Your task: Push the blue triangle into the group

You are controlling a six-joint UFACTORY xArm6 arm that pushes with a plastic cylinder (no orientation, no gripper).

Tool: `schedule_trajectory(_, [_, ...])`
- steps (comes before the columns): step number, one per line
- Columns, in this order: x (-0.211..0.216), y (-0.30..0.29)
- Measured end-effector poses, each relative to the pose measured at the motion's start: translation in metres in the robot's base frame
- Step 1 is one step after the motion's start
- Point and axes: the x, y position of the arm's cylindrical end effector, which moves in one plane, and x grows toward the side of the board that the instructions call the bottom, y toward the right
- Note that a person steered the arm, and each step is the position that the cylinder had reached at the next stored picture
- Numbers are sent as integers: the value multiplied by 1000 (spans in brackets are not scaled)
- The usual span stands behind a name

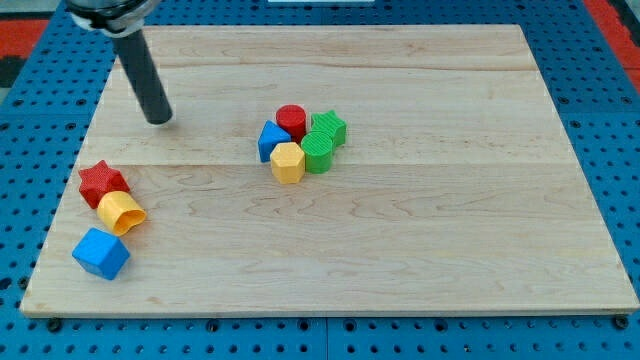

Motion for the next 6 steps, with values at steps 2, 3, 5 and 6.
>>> schedule_trajectory(2, [3,19])
schedule_trajectory(3, [13,52])
schedule_trajectory(5, [32,115])
schedule_trajectory(6, [33,116])
